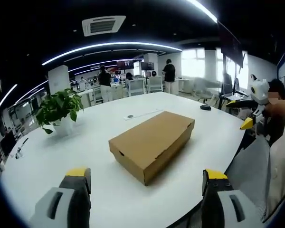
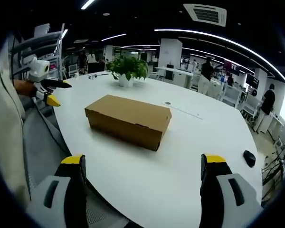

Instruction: Operate the shoe box by opening the lid, removing the specified soft item, and placing it in the target area until the item is outside and the box remains undamaged.

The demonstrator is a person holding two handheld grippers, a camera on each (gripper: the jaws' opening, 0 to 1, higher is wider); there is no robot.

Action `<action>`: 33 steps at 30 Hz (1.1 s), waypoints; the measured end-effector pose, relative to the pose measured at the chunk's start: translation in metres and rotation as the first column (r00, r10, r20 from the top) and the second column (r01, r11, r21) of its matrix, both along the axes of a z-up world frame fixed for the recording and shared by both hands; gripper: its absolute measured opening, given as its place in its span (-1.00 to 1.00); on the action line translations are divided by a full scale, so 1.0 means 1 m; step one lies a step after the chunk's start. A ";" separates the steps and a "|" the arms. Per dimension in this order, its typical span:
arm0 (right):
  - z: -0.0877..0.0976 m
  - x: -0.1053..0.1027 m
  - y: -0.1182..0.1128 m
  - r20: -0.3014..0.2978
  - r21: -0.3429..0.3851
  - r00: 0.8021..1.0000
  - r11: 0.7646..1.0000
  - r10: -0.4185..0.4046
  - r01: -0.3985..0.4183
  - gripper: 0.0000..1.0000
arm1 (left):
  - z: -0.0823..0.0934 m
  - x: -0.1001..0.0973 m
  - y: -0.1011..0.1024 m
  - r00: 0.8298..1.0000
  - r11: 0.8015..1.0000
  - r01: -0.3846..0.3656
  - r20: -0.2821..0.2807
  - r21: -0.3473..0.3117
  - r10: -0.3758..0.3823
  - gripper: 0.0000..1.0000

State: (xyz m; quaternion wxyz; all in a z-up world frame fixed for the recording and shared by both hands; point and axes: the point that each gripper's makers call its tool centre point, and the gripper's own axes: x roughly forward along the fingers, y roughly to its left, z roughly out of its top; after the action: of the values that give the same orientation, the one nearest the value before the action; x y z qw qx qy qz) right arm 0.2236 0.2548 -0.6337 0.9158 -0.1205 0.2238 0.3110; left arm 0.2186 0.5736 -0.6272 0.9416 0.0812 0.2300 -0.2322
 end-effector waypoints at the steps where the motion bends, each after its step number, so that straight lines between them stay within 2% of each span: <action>1: 0.000 0.000 0.000 -0.001 0.000 1.000 1.000 0.001 -0.001 0.92 | 0.000 0.000 0.000 1.000 1.000 0.001 0.000 0.000 -0.001 0.99; 33: 0.001 0.003 0.007 -0.006 0.009 0.999 0.999 0.045 -0.045 0.92 | -0.004 0.006 -0.004 1.000 1.000 -0.011 -0.007 -0.003 0.011 0.99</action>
State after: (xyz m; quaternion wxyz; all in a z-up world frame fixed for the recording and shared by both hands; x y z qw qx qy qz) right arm 0.2271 0.2619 -0.6331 0.9084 -0.1208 0.2223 0.3329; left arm 0.2246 0.5692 -0.6311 0.9422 0.0778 0.2335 -0.2274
